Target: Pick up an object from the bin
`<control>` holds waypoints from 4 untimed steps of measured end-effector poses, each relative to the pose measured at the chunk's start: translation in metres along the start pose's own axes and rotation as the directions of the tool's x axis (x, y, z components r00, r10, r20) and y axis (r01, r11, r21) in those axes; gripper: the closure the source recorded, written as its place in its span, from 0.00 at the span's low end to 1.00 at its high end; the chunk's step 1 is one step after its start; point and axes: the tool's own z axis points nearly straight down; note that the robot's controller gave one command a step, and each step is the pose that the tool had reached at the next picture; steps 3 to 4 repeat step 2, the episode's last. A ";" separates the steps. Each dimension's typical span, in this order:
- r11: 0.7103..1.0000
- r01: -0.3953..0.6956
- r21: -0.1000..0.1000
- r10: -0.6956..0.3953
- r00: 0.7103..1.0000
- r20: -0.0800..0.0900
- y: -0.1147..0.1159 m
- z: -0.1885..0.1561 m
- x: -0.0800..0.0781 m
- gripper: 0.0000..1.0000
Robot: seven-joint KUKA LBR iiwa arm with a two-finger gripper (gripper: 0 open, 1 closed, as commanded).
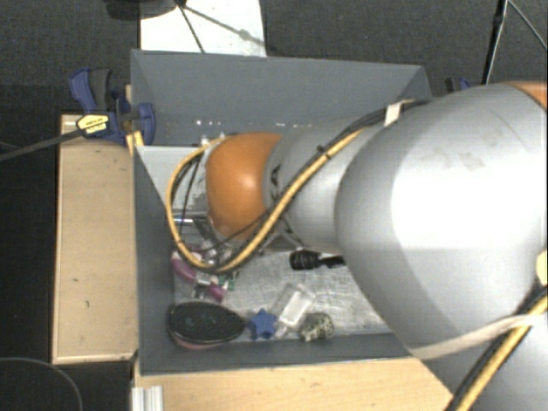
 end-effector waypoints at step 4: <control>1.000 0.005 -0.005 -0.005 1.000 -0.003 -0.007 -0.187 -0.016 1.00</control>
Offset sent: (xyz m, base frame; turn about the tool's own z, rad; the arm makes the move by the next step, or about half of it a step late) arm 0.0075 0.0073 0.1097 0.0050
